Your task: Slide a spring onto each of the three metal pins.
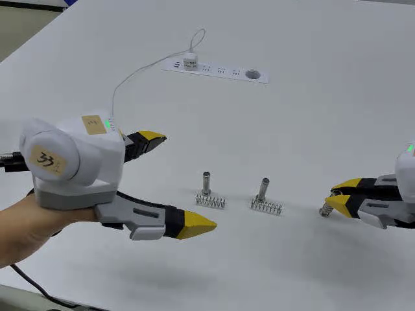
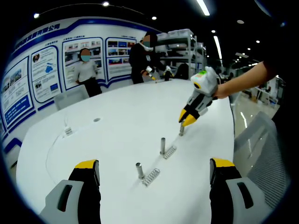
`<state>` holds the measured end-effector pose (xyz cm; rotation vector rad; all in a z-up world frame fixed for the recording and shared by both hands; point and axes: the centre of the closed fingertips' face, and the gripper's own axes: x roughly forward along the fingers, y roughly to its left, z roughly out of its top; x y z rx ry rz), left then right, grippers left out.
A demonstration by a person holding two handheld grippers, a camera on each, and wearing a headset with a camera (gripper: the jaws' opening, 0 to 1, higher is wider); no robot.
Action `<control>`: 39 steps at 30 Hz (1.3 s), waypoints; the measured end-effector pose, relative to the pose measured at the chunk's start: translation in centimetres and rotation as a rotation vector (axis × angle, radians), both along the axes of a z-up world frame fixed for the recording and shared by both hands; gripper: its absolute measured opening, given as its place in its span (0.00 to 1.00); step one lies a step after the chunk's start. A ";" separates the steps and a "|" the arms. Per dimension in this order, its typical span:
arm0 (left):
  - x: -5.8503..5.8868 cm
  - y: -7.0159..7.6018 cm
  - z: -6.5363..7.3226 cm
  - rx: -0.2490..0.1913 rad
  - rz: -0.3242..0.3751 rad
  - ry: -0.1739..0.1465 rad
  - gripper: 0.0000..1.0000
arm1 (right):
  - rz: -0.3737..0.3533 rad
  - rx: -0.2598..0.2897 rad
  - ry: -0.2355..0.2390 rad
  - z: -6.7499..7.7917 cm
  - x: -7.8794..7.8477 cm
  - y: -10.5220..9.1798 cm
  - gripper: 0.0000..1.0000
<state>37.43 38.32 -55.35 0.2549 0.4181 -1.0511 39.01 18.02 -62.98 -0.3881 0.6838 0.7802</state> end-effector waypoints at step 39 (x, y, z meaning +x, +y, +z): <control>0.0 0.3 0.9 -0.010 0.010 -0.020 1.00 | -0.005 -0.045 -0.036 0.8 0.3 -0.4 0.17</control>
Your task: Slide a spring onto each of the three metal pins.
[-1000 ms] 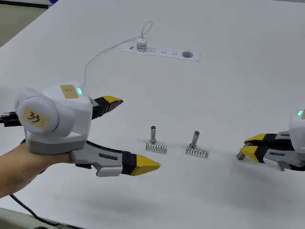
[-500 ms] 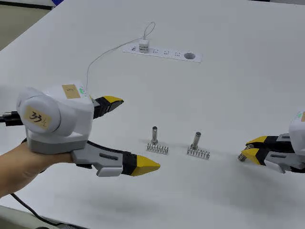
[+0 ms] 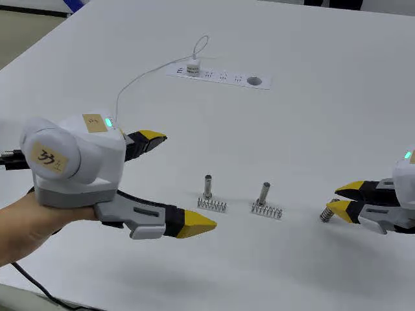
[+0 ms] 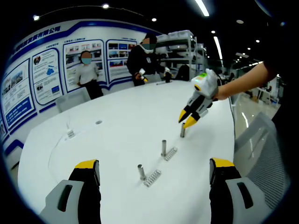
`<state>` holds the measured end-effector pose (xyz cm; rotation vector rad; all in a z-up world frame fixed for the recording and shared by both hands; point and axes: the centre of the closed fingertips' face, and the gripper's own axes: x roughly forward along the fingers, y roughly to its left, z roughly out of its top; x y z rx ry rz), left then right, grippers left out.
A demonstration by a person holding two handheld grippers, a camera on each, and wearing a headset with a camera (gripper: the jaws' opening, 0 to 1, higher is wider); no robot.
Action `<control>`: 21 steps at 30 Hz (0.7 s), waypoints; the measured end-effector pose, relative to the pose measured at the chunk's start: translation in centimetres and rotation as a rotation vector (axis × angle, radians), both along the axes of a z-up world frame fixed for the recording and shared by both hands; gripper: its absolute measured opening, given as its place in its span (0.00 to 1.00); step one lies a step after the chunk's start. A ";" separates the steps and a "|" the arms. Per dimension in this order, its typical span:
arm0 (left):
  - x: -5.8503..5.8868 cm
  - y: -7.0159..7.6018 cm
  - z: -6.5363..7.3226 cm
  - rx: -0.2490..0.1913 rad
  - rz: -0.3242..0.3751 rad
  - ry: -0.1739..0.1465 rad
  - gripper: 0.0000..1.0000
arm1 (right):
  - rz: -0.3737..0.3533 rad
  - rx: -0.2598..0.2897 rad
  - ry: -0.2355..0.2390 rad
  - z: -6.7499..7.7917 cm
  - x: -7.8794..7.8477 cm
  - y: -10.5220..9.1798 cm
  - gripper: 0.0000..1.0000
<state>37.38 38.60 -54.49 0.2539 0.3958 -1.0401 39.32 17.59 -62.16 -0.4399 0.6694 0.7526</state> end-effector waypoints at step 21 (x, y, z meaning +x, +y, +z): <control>0.5 1.4 1.0 -0.036 0.033 -0.008 1.00 | 0.102 0.057 -0.009 0.9 -0.1 5.6 0.17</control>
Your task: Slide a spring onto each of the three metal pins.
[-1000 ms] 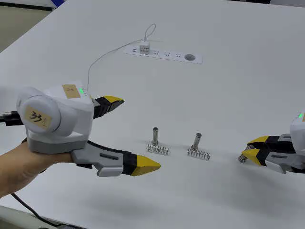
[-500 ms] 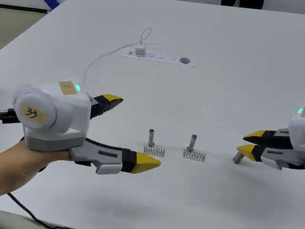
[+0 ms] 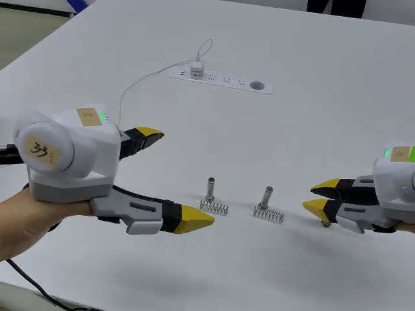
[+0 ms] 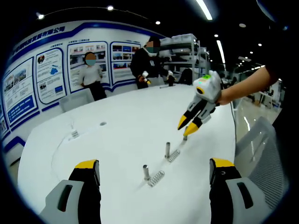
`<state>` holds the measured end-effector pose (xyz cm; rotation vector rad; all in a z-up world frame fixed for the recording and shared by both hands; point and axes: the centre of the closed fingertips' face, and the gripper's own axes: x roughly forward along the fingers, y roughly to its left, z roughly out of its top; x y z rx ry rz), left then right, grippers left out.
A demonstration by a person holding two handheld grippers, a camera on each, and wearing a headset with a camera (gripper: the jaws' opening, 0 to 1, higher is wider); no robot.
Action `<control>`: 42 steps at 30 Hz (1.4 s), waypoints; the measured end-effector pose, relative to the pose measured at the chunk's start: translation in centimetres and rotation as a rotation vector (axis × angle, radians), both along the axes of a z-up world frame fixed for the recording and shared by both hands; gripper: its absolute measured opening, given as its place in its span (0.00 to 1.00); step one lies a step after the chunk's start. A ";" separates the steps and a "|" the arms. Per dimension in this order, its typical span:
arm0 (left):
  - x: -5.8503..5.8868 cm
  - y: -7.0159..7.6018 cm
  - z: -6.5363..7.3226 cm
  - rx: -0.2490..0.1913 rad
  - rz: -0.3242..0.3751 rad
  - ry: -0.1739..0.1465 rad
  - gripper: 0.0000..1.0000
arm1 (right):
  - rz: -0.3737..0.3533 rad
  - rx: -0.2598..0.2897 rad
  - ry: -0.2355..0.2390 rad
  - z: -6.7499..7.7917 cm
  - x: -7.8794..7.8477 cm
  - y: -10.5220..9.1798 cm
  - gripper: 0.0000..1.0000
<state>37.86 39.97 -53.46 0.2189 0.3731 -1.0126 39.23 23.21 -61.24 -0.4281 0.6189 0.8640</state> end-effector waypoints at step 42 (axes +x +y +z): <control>0.0 0.4 -1.6 0.025 0.015 0.049 0.98 | 0.126 -0.115 0.110 -6.4 -0.7 3.3 0.15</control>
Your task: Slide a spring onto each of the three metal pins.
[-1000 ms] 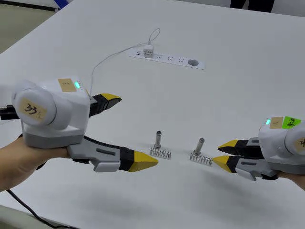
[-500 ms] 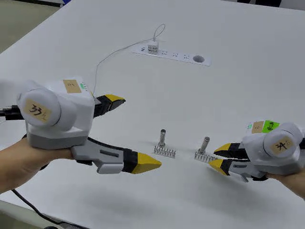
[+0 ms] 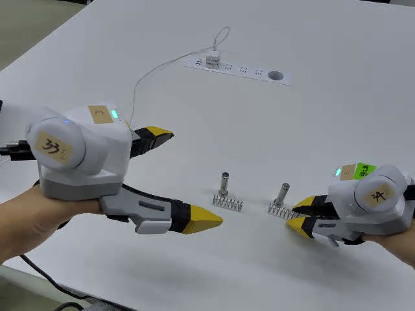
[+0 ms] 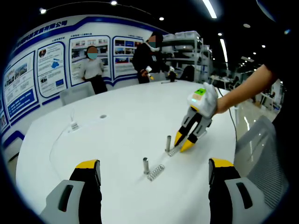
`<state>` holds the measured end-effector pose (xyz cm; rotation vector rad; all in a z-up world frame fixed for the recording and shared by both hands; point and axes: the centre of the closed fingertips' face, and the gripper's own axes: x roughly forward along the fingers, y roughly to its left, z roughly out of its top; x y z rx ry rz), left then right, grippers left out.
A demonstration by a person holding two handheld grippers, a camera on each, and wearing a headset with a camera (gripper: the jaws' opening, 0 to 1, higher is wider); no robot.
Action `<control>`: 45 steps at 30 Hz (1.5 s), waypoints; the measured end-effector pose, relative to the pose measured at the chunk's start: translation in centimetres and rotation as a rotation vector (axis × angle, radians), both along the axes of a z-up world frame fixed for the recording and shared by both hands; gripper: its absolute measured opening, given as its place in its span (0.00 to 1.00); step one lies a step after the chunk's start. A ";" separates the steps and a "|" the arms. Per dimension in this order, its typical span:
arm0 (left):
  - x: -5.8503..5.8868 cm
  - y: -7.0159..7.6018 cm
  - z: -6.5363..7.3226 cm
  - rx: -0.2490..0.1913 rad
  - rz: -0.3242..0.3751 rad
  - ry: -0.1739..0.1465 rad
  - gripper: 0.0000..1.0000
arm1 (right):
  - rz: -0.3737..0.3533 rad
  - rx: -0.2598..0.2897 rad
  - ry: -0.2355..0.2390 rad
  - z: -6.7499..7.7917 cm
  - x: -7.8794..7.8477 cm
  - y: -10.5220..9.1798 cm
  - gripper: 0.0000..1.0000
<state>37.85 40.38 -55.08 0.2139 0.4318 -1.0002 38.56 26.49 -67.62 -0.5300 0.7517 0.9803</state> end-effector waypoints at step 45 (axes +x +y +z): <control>-2.7 -4.5 0.8 -0.037 -0.161 -0.005 0.85 | 0.146 0.046 -0.088 8.5 -2.7 1.2 0.10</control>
